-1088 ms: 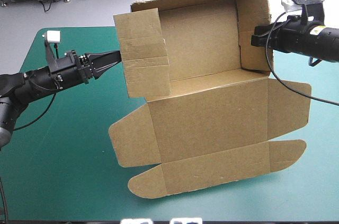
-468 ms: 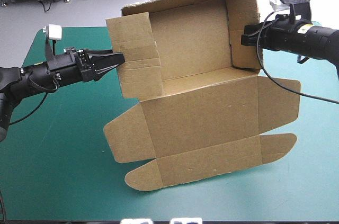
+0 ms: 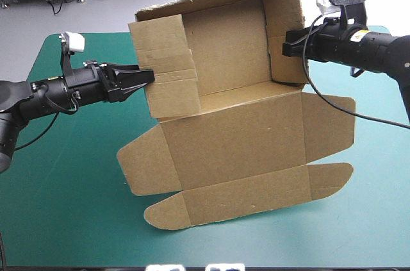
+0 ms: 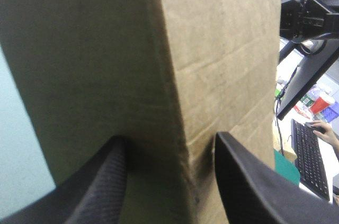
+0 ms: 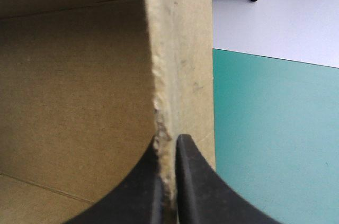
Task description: Fold the box
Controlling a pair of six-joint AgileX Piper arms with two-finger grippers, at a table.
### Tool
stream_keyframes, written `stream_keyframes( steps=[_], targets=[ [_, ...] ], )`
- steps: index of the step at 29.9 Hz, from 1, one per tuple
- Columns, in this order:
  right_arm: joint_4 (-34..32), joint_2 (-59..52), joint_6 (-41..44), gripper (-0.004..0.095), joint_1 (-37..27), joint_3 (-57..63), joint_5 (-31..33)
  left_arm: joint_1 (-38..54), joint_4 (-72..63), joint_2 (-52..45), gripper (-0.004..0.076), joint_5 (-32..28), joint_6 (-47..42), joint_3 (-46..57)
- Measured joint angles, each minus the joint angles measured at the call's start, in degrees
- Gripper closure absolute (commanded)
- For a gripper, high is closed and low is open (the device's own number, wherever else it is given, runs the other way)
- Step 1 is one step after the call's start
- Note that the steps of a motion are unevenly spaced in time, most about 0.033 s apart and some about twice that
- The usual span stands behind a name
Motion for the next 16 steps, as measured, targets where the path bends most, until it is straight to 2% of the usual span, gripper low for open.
stream_keyframes(
  steps=[7, 11, 14, 16],
  targets=[
    [-8.15, 0.00, 5.07, 0.0907, 4.96, 0.00, -1.20, -5.41, 6.31, 0.00, 0.0350, -10.24, -0.71, 0.00],
    [-9.22, -0.39, 6.65, 0.0907, 6.88, 0.00, -1.52, -6.49, 9.80, 0.21, 0.0379, -14.46, -2.30, 0.00],
    [-9.62, -1.05, 7.35, 0.0907, 8.23, 0.00, -1.58, -6.61, 10.62, 0.85, 0.0497, -16.93, -2.56, 0.00],
    [-10.13, -1.34, 7.56, 0.0907, 9.32, 0.00, -1.70, -6.61, 10.77, 1.31, 0.0645, -18.48, -2.57, 0.00]
  ],
)
